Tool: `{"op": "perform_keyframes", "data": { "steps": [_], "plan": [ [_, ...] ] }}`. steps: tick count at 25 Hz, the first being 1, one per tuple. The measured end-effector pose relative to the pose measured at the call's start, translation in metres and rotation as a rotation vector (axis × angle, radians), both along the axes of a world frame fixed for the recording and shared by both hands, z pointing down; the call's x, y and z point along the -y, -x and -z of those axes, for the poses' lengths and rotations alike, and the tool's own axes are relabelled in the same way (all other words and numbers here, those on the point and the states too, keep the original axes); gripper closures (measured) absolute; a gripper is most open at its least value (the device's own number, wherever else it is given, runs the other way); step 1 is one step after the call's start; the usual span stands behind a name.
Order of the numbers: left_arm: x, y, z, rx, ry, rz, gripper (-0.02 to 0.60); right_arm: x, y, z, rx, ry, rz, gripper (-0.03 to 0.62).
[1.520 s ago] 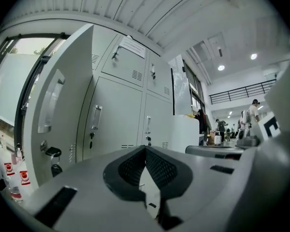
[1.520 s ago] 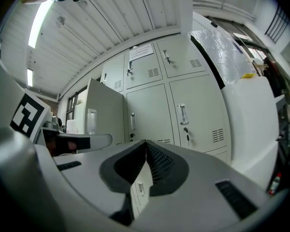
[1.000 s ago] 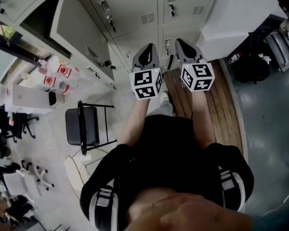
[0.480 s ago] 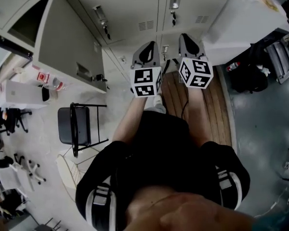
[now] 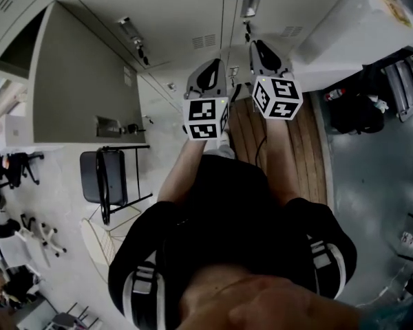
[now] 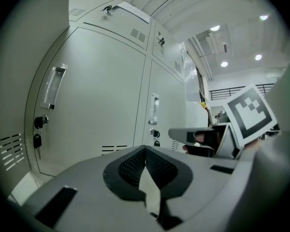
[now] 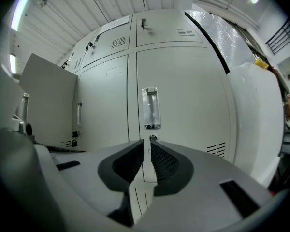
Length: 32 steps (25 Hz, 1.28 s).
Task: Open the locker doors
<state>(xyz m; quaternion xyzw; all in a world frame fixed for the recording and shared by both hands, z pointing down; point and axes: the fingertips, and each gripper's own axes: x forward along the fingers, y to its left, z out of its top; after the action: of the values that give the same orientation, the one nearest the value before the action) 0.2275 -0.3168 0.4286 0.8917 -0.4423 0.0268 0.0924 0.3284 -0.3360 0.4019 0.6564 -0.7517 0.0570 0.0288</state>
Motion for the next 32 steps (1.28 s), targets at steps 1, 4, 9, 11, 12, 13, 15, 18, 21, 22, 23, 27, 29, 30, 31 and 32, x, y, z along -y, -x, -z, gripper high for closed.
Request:
{"op": "perform_keyframes", "data": {
  "steps": [1, 4, 9, 11, 12, 13, 15, 18, 21, 22, 23, 27, 29, 30, 31, 32],
  "plan": [
    [0.004, 0.0, -0.002, 0.004, 0.002, 0.006, 0.572, 0.006, 0.0, -0.001, -0.005, 0.002, 0.007, 0.553],
    [0.017, -0.001, -0.008, 0.024, 0.013, 0.026, 0.572, 0.021, 0.001, -0.005, -0.026, 0.01, 0.019, 0.553],
    [0.034, -0.008, -0.012, 0.019, 0.021, 0.035, 0.572, 0.038, -0.001, -0.013, -0.046, 0.016, 0.029, 0.553],
    [0.039, -0.011, -0.014, 0.013, 0.026, 0.037, 0.572, 0.044, -0.001, -0.015, -0.054, 0.019, 0.037, 0.553],
    [0.041, -0.013, -0.016, 0.01, 0.03, 0.037, 0.571, 0.046, -0.001, -0.016, -0.058, 0.025, 0.039, 0.553],
    [0.042, -0.014, -0.016, 0.008, 0.032, 0.037, 0.572, 0.047, -0.001, -0.018, -0.061, 0.028, 0.039, 0.553],
    [0.047, -0.016, -0.018, 0.006, 0.037, 0.04, 0.571, 0.049, -0.003, -0.018, -0.053, 0.023, 0.033, 0.553],
    [0.055, -0.016, -0.024, 0.007, 0.047, 0.052, 0.572, 0.05, -0.005, -0.017, -0.019, 0.01, 0.032, 0.554],
    [0.059, -0.015, -0.027, 0.003, 0.053, 0.062, 0.572, 0.05, -0.006, -0.018, 0.042, 0.01, 0.048, 0.557],
    [0.061, -0.016, -0.029, 0.004, 0.055, 0.061, 0.571, 0.05, -0.006, -0.018, 0.069, 0.009, 0.053, 0.557],
    [0.061, -0.017, -0.03, 0.006, 0.056, 0.059, 0.572, 0.05, -0.007, -0.018, 0.1, 0.007, 0.058, 0.557],
    [0.063, -0.024, -0.029, 0.012, 0.055, 0.042, 0.572, 0.05, -0.009, -0.02, 0.223, 0.01, 0.071, 0.557],
    [0.063, -0.028, -0.027, 0.015, 0.054, 0.033, 0.572, 0.048, -0.009, -0.02, 0.265, 0.018, 0.075, 0.558],
    [0.063, -0.03, -0.027, 0.015, 0.053, 0.029, 0.572, 0.048, -0.009, -0.021, 0.293, 0.021, 0.079, 0.559],
    [0.064, -0.031, -0.027, 0.016, 0.052, 0.027, 0.571, 0.048, -0.01, -0.021, 0.327, 0.022, 0.086, 0.559],
    [0.066, -0.032, -0.027, 0.017, 0.049, 0.025, 0.572, 0.049, -0.011, -0.02, 0.367, 0.021, 0.095, 0.559]
  ]
}}
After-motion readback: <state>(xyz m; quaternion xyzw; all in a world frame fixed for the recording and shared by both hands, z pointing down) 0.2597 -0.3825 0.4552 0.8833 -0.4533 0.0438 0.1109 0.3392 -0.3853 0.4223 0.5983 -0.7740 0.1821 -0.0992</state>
